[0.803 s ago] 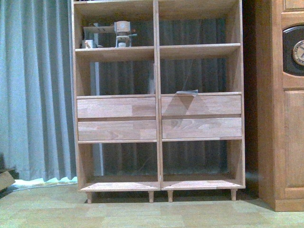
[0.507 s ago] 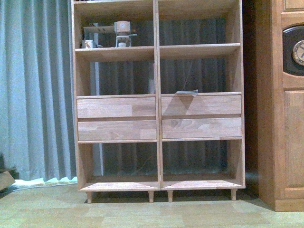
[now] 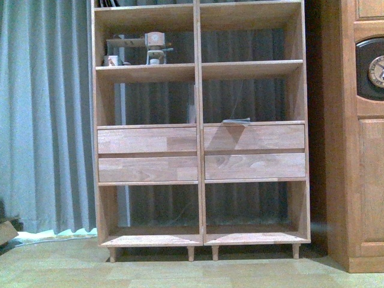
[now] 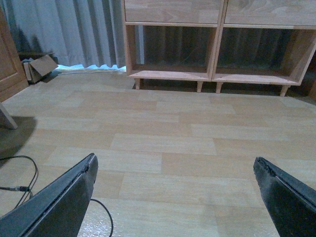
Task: Organize books on shelf
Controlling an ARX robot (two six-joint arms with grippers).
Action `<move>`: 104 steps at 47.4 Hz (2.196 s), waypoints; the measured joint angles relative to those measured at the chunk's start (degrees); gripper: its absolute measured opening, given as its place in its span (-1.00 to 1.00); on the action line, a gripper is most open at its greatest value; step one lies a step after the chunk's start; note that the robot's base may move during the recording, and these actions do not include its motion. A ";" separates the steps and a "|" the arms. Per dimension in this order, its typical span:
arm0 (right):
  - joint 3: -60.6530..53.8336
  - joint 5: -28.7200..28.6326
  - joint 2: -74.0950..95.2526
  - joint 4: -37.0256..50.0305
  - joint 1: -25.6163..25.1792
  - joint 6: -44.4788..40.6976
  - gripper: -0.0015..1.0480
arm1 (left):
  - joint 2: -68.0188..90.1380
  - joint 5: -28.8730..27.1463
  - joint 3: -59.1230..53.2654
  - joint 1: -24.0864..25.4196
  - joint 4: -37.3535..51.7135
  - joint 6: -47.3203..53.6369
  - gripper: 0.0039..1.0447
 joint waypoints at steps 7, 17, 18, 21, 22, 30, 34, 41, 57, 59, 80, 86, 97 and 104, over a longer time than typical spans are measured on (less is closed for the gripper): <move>0.00 0.00 0.00 0.00 0.00 0.00 0.86 | -0.02 0.00 0.02 0.00 0.00 0.00 0.86; 0.00 0.00 0.00 0.00 0.00 0.00 0.86 | 0.00 0.00 0.00 0.00 0.00 0.00 0.86; 0.00 0.00 0.00 0.00 0.00 0.00 0.86 | -0.02 0.00 0.00 0.00 0.00 0.00 0.86; 0.00 0.00 0.00 0.00 0.00 0.00 0.86 | -0.02 0.00 0.02 0.00 0.00 0.00 0.86; 0.00 0.00 0.00 0.00 0.00 0.00 0.86 | -0.02 0.00 0.00 0.00 0.00 0.00 0.86; 0.00 0.00 0.00 0.00 0.00 0.00 0.86 | -0.02 0.00 0.00 0.00 0.00 0.00 0.86; 0.00 0.00 0.00 0.00 0.00 0.00 0.86 | 0.00 0.00 0.00 0.00 0.00 0.00 0.86; 0.00 0.00 0.00 0.00 0.00 0.00 0.86 | -0.02 0.00 0.00 0.00 0.00 0.00 0.86; 0.00 0.00 0.00 0.00 0.00 0.00 0.86 | -0.02 0.00 0.00 0.00 0.00 0.00 0.86; 0.00 -0.02 0.00 0.00 0.00 0.00 0.86 | -0.02 0.00 0.02 0.00 0.00 0.00 0.86; 0.00 0.02 0.00 0.00 0.00 0.00 0.86 | 0.00 0.00 0.00 0.00 0.00 0.00 0.86; 0.00 0.02 0.00 0.00 0.00 0.00 0.86 | -0.02 -0.02 0.02 0.00 0.00 0.00 0.86; 0.00 0.00 0.00 0.00 0.00 0.00 0.86 | 0.00 0.02 0.00 0.00 0.00 0.00 0.86; 0.00 0.02 -0.02 -0.02 0.00 0.00 0.86 | 0.00 0.00 0.00 0.00 0.00 0.00 0.86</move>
